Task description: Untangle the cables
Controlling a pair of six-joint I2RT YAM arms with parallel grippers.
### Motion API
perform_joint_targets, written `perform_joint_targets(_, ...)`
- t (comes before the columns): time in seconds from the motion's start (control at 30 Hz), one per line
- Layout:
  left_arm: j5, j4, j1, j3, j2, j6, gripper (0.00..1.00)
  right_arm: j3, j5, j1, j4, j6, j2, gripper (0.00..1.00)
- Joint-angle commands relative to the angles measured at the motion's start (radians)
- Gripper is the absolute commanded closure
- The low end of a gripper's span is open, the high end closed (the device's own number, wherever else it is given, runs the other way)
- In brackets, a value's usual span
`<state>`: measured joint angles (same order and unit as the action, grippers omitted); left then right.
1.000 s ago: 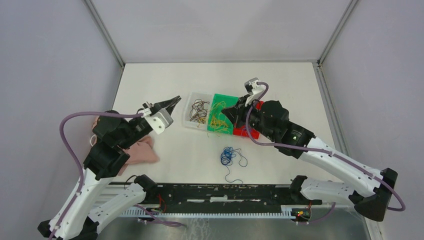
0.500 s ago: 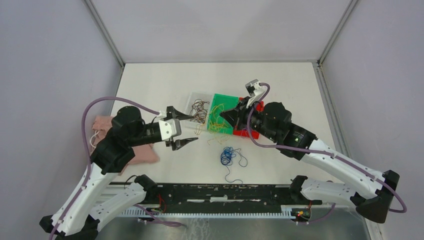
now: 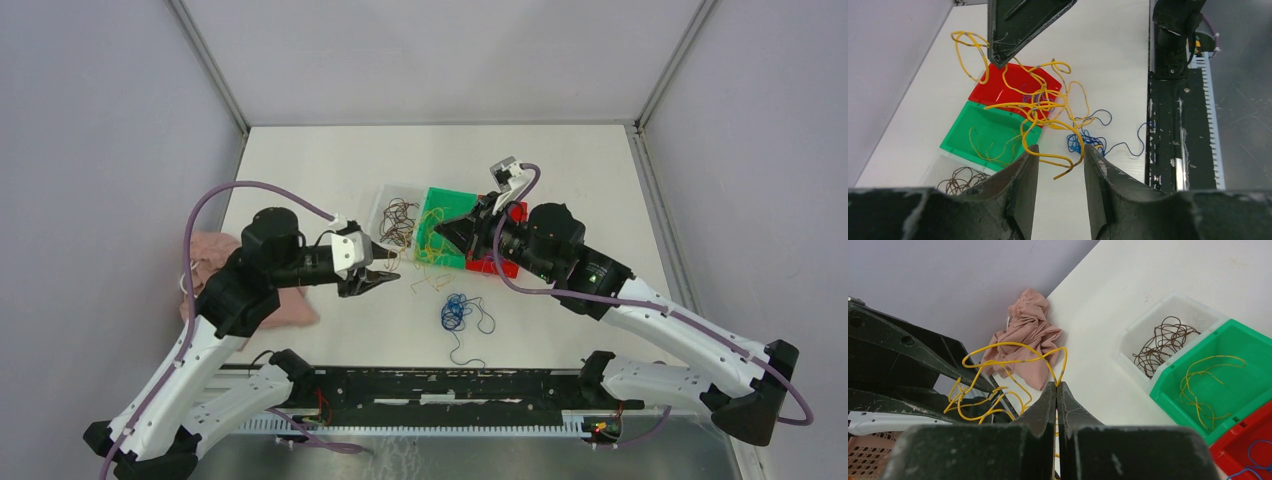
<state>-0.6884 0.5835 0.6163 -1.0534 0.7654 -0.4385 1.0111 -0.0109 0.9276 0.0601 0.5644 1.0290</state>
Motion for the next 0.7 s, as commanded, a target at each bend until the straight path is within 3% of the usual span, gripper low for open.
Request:
perform_joint_targets(0.0, -0.075, 0.019, -0.004, -0.03, -0.007, -0.01, 0.55, 0.046, 0.011, 0.002, -0.054, 0.011, -0.002, 1.0)
perform_joint_targets(0.1, -0.049, -0.014, -0.004, -0.026, -0.019, -0.01, 0.57, 0.046, 0.011, 0.002, -0.05, 0.012, 0.0, 1.0)
perform_joint_targets(0.17, 0.02, -0.09, -0.004, -0.01, -0.043, 0.014, 0.65, 0.045, 0.008, 0.002, -0.045, 0.012, -0.002, 1.0)
perform_joint_targets(0.23, 0.126, -0.18, -0.004, 0.021, -0.073, 0.034, 0.76, 0.04, 0.002, 0.001, -0.038, 0.014, -0.005, 1.0)
perform_joint_targets(0.4, 0.391, -0.326, -0.004, 0.081, -0.123, 0.002, 0.9, 0.004, -0.017, 0.001, -0.036, 0.035, -0.027, 1.0)
perform_joint_targets(0.67, 0.666, -0.424, -0.004, 0.094, -0.109, -0.113, 0.94, -0.07, -0.031, 0.002, -0.086, 0.105, -0.056, 0.99)
